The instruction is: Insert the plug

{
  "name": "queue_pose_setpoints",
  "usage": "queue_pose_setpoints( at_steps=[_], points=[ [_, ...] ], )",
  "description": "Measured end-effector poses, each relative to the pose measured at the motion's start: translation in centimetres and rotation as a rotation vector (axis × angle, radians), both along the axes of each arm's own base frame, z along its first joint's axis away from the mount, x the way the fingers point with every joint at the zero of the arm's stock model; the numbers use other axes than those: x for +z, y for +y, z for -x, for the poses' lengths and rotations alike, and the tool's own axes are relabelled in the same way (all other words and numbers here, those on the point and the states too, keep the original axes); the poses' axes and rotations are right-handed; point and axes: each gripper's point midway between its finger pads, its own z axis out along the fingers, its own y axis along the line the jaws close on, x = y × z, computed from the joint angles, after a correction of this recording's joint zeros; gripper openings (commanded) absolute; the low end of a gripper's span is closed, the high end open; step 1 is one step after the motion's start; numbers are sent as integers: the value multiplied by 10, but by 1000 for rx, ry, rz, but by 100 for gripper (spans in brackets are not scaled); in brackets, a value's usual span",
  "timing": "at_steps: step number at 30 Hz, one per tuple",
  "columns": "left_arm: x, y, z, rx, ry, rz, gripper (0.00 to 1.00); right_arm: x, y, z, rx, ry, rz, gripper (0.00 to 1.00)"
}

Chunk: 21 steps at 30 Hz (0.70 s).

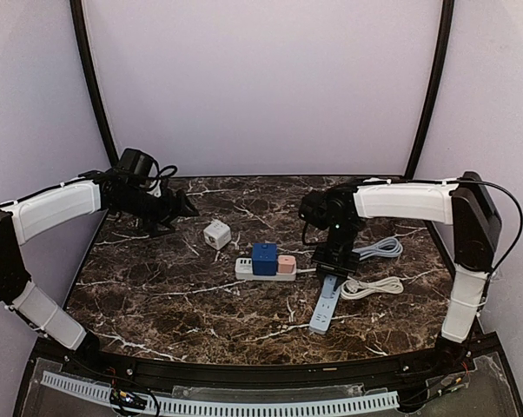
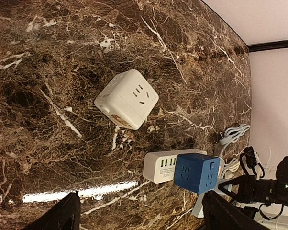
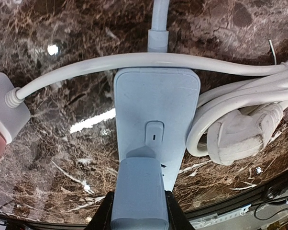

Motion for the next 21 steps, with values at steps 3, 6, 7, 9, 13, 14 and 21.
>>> queue_pose_setpoints(
  at_steps=[3, 6, 7, 9, 13, 14, 21],
  points=[
    [1, 0, -1, 2, -2, -2, 88, 0, -5, -10, 12, 0, 16, 0],
    [2, 1, -1, 5, -5, -5, 89, 0, -7, -14, 25, 5, 22, 0],
    [2, 1, -2, 7, -6, -6, 89, -1, -7, -13, 27, 5, 22, 0],
    [1, 2, -2, 12, -7, -10, 88, -1, -6, -12, 28, 1, 26, 0],
    [2, 3, -3, 23, -9, -13, 88, -8, -5, -8, 42, -49, 61, 0],
    [3, 4, -3, 25, -11, -13, 89, -10, -4, -7, 47, -63, 72, 0],
    [4, 5, -3, 41, -10, -10, 88, -16, -8, -4, 28, -110, 48, 0]
  ],
)
